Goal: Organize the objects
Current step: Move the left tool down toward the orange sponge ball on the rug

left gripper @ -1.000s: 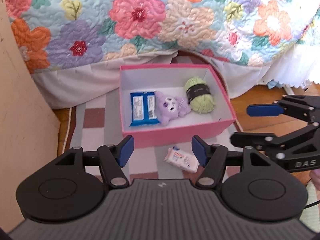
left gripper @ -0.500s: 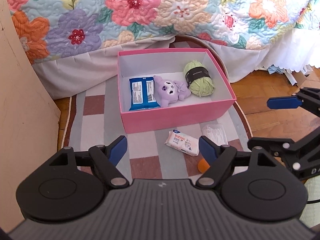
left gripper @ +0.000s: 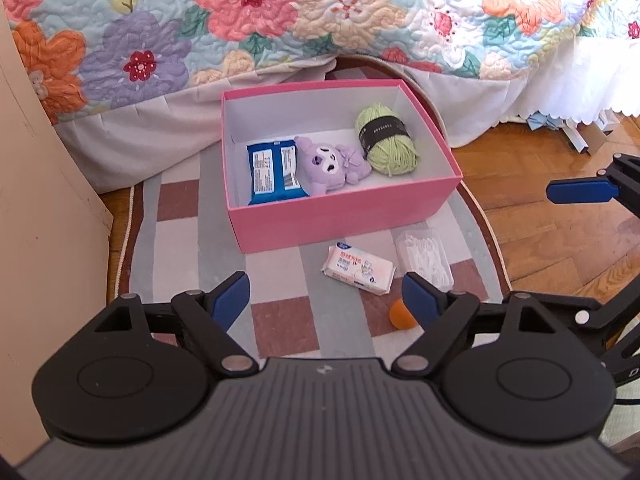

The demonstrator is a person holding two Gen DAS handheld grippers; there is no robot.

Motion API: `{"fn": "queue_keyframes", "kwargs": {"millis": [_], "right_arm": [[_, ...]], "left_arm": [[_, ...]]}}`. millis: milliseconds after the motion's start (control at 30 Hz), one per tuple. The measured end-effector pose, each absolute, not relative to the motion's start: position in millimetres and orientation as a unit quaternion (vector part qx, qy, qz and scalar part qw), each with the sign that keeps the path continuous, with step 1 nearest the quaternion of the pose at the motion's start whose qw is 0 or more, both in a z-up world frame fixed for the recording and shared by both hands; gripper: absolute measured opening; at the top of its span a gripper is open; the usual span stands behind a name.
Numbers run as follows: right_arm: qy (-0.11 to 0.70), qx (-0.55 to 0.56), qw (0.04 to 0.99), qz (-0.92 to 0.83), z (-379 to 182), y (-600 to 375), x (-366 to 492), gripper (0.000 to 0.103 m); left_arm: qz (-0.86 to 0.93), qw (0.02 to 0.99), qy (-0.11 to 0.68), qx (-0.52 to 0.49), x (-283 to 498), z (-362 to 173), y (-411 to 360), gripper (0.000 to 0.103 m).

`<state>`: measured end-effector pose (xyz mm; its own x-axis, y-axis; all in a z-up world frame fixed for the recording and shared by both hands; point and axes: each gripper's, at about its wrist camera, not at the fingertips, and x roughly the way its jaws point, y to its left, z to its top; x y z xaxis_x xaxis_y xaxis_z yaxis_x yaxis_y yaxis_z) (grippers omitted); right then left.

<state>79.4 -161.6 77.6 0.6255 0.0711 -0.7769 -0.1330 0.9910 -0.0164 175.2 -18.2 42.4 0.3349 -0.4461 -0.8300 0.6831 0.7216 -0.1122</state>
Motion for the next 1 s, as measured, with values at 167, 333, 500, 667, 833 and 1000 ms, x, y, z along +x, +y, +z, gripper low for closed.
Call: {"fn": "queue_keyframes", "kwargs": {"millis": [167, 333, 500, 667, 833, 1000], "right_arm": [[0.410, -0.037, 0.909, 0.063, 73, -161, 71, 0.100], [0.395, -0.027, 0.916, 0.065, 65, -162, 64, 0.100], [0.406, 0.002, 0.912, 0.057, 46, -169, 66, 0.100], [0.378, 0.024, 0.924, 0.060, 31, -174, 60, 0.100], [0.362, 0.045, 0.928, 0.071, 15, -178, 56, 0.100], [0.381, 0.002, 0.923, 0.057, -8, -172, 55, 0.100]], "left_arm": [[-0.338, 0.806, 0.469, 0.126, 173, 35, -15, 0.089], [-0.327, 0.814, 0.469, 0.105, 174, 31, -7, 0.097], [-0.314, 0.818, 0.472, 0.096, 179, 28, -1, 0.097], [-0.317, 0.813, 0.479, 0.095, 180, 15, -4, 0.097], [-0.327, 0.794, 0.500, 0.114, 177, -13, -26, 0.098], [-0.345, 0.776, 0.514, 0.121, 168, -37, -41, 0.098]]}}
